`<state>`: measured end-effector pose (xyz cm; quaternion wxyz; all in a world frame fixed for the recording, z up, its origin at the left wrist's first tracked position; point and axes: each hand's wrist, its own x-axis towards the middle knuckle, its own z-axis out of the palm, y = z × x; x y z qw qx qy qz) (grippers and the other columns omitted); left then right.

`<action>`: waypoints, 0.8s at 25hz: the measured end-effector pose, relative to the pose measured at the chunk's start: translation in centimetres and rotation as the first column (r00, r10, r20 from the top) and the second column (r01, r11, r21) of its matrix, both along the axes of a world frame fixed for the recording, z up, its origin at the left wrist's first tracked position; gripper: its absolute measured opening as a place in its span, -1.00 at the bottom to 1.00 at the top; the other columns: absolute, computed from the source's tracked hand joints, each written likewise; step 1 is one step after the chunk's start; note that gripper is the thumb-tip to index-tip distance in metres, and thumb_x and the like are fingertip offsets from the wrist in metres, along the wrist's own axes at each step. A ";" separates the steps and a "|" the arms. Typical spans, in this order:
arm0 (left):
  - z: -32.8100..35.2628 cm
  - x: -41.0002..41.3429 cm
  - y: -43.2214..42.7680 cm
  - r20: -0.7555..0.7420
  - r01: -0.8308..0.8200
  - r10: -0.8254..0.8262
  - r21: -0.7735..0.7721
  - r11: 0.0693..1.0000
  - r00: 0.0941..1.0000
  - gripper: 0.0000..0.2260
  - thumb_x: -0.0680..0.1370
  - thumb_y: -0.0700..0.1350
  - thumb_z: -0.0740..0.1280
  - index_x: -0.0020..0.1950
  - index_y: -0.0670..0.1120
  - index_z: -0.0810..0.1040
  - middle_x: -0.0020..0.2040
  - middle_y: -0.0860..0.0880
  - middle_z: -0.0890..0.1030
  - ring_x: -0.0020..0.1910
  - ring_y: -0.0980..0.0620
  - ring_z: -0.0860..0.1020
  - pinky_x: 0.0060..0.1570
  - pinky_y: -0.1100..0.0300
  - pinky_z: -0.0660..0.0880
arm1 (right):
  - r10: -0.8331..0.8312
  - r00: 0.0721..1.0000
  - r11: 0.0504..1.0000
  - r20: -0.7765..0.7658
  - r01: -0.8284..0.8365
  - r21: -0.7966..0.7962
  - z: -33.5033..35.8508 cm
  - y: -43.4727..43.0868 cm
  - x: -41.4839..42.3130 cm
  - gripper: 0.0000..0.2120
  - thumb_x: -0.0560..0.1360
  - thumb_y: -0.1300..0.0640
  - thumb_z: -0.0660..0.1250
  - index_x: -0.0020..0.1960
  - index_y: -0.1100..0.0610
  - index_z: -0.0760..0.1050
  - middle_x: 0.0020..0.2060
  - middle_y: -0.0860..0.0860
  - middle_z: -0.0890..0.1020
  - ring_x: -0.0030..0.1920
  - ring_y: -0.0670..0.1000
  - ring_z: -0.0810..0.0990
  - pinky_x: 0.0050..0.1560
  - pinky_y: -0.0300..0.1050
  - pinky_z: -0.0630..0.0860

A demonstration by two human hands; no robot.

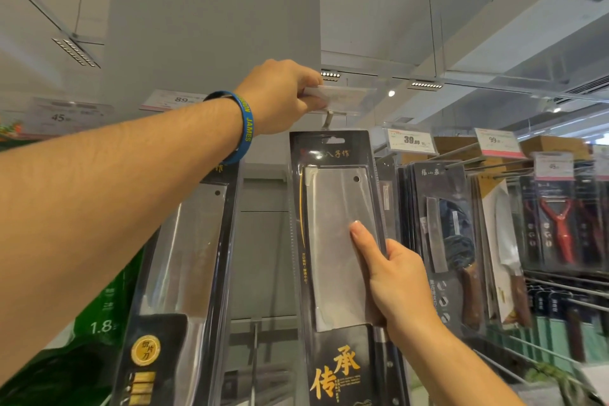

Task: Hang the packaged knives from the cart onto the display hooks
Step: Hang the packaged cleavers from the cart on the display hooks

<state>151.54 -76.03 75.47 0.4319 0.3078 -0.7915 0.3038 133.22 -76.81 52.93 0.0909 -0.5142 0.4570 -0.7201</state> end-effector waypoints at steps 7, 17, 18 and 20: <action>0.2 -0.1 -0.1 -0.004 -0.002 0.002 -0.020 1.000 1.000 -0.79 0.60 0.07 0.33 0.02 -0.05 0.62 -0.22 -0.04 0.59 -0.24 -0.02 0.49 -0.31 0.17 0.37 | 0.090 0.995 0.994 0.035 -0.092 0.063 1.7 0.7 -0.3 -0.26 0.35 -0.46 0.39 -0.22 0.27 0.38 -0.30 0.27 0.51 -0.30 0.05 0.44 -0.25 -0.02 0.35; 0.1 -0.1 -0.2 -0.015 -0.009 0.009 -0.033 0.999 1.000 -0.82 0.60 0.06 0.34 0.01 -0.02 0.62 -0.27 0.04 0.54 -0.21 -0.05 0.46 -0.34 0.18 0.28 | -0.079 0.961 0.993 -0.264 0.099 0.065 1.5 0.7 1.8 -0.28 0.38 -0.50 0.30 -0.30 0.20 0.34 -0.43 0.04 0.40 -0.40 0.04 0.36 -0.30 0.00 0.33; 0.0 -0.1 -0.2 -0.014 -0.006 0.006 -0.026 1.000 1.000 -0.83 0.60 0.06 0.34 0.01 -0.01 0.63 -0.26 0.04 0.54 -0.22 -0.04 0.46 -0.33 0.18 0.29 | -0.086 0.961 0.993 -0.264 0.105 0.057 1.4 0.7 1.8 -0.28 0.39 -0.50 0.30 -0.30 0.21 0.35 -0.42 0.07 0.39 -0.39 0.03 0.35 -0.29 0.00 0.32; -0.2 -0.3 -0.1 -0.008 -0.007 0.007 -0.020 1.000 1.000 -0.83 0.60 0.07 0.33 0.03 0.01 0.63 -0.24 0.03 0.55 -0.22 -0.02 0.47 -0.32 0.18 0.30 | -0.067 0.975 0.996 -0.210 0.077 0.041 1.4 0.9 1.2 -0.24 0.38 -0.50 0.33 -0.29 0.26 0.36 -0.41 0.19 0.43 -0.37 0.05 0.39 -0.29 0.01 0.35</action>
